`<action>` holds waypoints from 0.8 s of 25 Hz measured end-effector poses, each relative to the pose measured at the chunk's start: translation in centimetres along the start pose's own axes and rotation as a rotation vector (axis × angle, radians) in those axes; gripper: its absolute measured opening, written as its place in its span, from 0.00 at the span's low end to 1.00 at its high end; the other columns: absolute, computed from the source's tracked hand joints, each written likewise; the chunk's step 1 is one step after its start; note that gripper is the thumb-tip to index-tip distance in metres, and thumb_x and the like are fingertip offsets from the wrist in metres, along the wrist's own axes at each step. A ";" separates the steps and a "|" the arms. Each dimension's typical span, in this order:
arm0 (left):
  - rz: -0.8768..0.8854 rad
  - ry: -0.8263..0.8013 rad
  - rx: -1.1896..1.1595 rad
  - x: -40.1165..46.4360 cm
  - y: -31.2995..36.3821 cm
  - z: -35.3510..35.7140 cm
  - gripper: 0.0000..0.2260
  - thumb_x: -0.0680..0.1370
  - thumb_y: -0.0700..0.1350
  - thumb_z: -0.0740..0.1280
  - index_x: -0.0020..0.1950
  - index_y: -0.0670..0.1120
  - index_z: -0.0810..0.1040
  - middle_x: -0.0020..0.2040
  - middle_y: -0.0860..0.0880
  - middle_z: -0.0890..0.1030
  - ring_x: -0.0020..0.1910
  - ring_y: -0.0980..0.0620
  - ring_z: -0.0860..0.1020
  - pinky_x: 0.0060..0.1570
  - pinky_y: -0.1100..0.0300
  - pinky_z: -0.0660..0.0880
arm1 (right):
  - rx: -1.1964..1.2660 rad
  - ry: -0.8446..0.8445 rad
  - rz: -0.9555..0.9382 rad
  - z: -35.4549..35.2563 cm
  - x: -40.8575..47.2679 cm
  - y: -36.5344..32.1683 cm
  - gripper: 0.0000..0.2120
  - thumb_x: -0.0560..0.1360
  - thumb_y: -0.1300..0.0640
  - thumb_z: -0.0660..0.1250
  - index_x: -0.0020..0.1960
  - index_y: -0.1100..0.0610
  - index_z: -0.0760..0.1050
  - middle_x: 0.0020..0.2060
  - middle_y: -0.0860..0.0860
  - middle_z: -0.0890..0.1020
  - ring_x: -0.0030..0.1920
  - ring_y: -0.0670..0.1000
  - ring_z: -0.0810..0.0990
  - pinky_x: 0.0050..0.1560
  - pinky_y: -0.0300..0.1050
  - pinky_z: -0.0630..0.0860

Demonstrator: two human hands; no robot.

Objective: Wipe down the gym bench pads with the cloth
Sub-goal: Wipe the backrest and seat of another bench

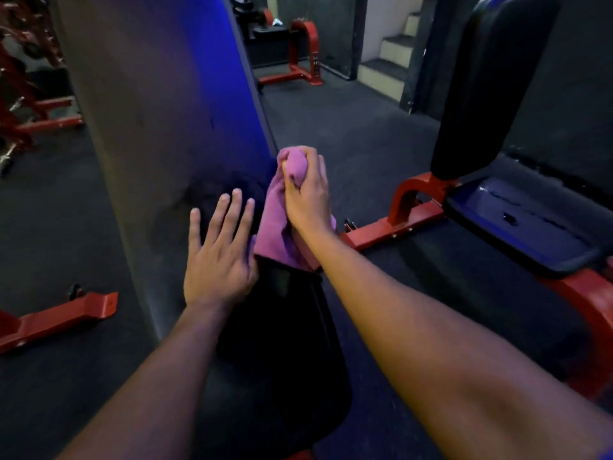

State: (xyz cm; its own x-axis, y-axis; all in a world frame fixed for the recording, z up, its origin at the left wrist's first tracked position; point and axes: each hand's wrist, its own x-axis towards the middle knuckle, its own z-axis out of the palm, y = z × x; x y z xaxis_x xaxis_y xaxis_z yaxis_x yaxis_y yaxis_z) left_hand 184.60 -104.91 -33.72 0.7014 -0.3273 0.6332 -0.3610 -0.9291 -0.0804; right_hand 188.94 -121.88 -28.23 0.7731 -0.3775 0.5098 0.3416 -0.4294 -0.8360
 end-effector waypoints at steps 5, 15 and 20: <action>0.018 0.057 -0.013 -0.1 0.1 0.0 0.31 0.80 0.50 0.55 0.83 0.44 0.61 0.84 0.46 0.61 0.83 0.47 0.60 0.79 0.35 0.55 | -0.113 -0.133 0.013 1.9 3.4 -1.5 0.20 0.79 0.51 0.69 0.68 0.51 0.69 0.62 0.51 0.75 0.58 0.56 0.79 0.53 0.51 0.75; 0.002 0.068 0.000 -0.3 0.3 0.2 0.26 0.85 0.50 0.54 0.83 0.45 0.63 0.84 0.46 0.61 0.83 0.47 0.59 0.80 0.36 0.53 | -0.130 -0.358 0.122 -5.7 -12.0 5.7 0.31 0.75 0.38 0.66 0.75 0.43 0.65 0.70 0.43 0.75 0.69 0.45 0.75 0.71 0.42 0.70; 0.005 0.083 -0.003 -0.5 0.4 0.2 0.26 0.85 0.50 0.53 0.83 0.44 0.62 0.84 0.45 0.61 0.83 0.46 0.59 0.80 0.36 0.52 | -0.169 -0.294 0.099 -3.4 -7.3 4.0 0.19 0.81 0.41 0.63 0.68 0.49 0.70 0.61 0.50 0.81 0.61 0.53 0.80 0.62 0.54 0.76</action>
State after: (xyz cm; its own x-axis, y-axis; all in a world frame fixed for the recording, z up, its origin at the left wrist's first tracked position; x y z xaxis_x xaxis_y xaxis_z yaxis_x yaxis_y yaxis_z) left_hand 184.18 -105.16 -34.22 0.6462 -0.3164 0.6945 -0.3661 -0.9270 -0.0817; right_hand 182.84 -123.62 -34.60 0.9274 -0.1821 0.3267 0.1829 -0.5412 -0.8208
